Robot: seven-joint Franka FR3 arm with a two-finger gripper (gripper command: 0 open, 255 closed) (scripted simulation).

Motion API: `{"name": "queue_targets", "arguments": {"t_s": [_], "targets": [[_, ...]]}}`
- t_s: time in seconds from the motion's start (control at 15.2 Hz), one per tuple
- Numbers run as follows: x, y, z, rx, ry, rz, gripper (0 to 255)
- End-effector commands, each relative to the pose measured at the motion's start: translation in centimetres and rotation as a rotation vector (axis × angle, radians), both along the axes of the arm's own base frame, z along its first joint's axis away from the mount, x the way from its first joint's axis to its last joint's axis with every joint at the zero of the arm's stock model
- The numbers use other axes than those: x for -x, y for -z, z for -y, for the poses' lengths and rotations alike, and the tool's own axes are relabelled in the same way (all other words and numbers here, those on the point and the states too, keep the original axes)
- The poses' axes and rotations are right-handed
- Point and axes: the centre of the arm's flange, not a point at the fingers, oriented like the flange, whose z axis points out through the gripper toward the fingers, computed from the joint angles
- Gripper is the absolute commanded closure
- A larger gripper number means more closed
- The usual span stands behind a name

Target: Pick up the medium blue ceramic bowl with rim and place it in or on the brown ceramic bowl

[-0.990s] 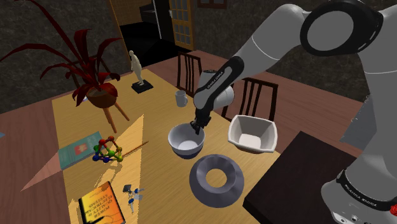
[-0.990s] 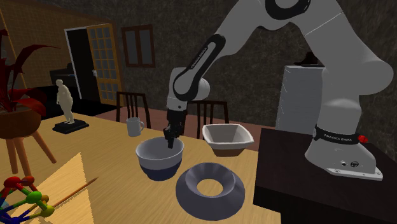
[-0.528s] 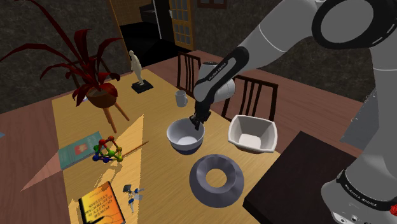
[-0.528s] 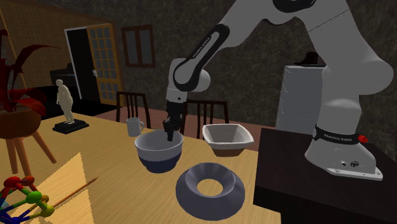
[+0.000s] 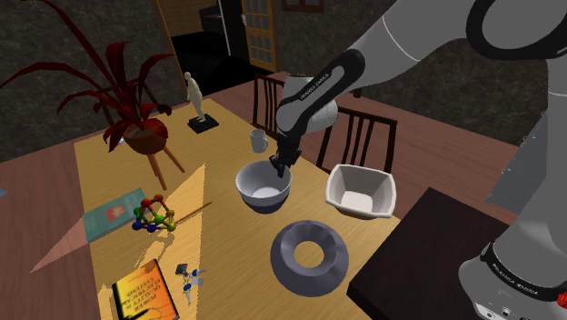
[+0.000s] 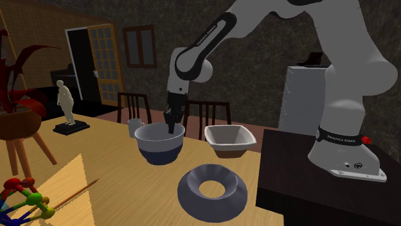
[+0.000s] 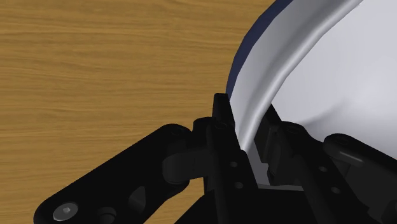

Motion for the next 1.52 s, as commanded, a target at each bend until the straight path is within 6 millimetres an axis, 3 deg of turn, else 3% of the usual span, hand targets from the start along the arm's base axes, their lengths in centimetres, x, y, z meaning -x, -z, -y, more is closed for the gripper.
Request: {"name": "queue_targets", "arguments": {"t_s": [0.0, 1.06, 1.45], "targets": [[0.0, -1.1, 0.0, 0.0, 0.0, 0.001, 255], [0.0, -9.3, 0.0, 0.0, 0.0, 0.001, 255], [4.7, -10.0, 6.3, 0.0, 0.0, 0.001, 255]]}}
